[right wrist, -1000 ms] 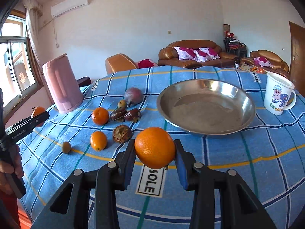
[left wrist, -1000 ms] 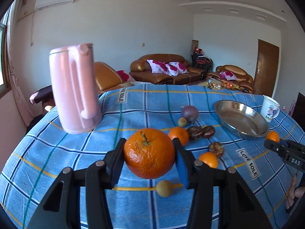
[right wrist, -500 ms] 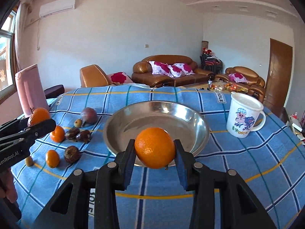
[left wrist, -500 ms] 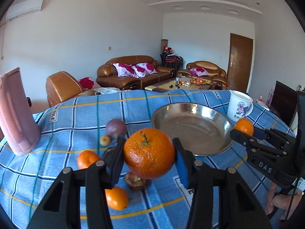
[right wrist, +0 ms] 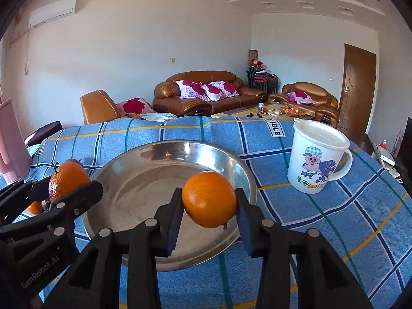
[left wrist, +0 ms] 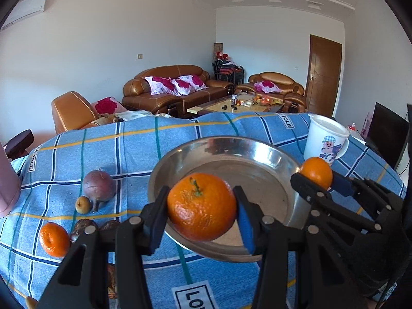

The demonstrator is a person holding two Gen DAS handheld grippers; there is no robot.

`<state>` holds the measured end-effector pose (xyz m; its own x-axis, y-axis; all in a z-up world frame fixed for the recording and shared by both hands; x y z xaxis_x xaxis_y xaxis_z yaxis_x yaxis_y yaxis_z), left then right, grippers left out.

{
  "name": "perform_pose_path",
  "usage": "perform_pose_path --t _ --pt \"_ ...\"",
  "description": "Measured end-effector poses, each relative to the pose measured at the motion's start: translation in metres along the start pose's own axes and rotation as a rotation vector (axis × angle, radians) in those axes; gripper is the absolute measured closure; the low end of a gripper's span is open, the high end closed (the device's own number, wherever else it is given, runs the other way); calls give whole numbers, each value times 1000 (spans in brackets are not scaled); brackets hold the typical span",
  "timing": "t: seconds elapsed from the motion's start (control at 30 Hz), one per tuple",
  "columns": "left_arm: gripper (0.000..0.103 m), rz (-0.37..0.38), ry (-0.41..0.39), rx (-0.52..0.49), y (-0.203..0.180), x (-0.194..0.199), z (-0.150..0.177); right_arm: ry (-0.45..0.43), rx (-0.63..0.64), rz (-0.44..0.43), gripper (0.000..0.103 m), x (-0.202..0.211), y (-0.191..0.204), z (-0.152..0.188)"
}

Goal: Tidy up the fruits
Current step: 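Carry both fruits over the steel plate and open both tools to drop them, then withdraw both open tools from the plate toward the remaining fruit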

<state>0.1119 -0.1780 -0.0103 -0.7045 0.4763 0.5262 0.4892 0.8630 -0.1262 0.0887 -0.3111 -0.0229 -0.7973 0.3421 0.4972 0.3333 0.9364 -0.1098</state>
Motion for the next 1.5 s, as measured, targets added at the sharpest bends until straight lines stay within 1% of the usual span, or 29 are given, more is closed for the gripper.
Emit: perform_pose_path --t 0.1,0.23,0.4,0.6,0.9,1.0,1.07,1.13,1.2,1.23,1.3,1.33,1.37,1.4,1.47,1.5 --pt "53 -3 13 21 -1 -10 1 9 -3 7 62 -4 -2 -2" --pt "53 -19 35 21 0 -21 4 28 2 2 62 -14 -2 -5" --pt "53 -20 60 14 -3 -30 4 108 -4 -27 62 -33 -3 -5" --pt "53 -25 91 10 -5 -37 5 175 -20 -55 62 -45 -4 -1" --pt "53 -38 142 27 -3 -49 6 194 -20 -69 61 -48 -3 0" --pt "53 -43 134 18 -4 -48 6 193 -28 -77 61 -48 -4 0" --pt "51 -62 126 3 -7 -46 6 187 -39 -77 61 -47 -7 -1" --pt "47 -80 111 -2 -7 -43 5 180 -53 -83 60 -46 -9 -1" --pt "33 -95 92 5 -5 -40 4 166 -71 -76 59 -43 -13 -2" --pt "30 -98 78 12 -4 -37 4 153 -87 -76 59 -41 -16 -2" --pt "19 -103 45 27 0 -31 3 115 -127 -78 57 -34 -22 -3" --pt "16 -106 25 33 1 -27 3 92 -146 -73 52 -30 -26 -4" --pt "7 -105 7 36 2 -23 2 64 -163 -63 47 -25 -29 -4" --pt "0 -105 -15 36 1 -19 2 27 -178 -55 44 -19 -32 -6" --pt "0 -107 -63 27 1 -9 2 -77 -188 -27 33 -2 -35 -9" --pt "0 -114 -82 13 0 -5 2 -136 -186 -9 29 7 -35 -11"
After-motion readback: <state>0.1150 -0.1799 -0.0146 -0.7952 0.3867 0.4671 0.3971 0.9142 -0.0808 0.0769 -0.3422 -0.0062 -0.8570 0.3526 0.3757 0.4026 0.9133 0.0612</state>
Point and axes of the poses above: each gripper's, at about its wrist camera, not at the fingertips, and x roughly against the way its jaws point, y to its left, z to its underside, the point moved 2 cm from there along -x, roughly the way its jaws point, and after that the axes turned 10 degrees about z, right-handed, at the moved point
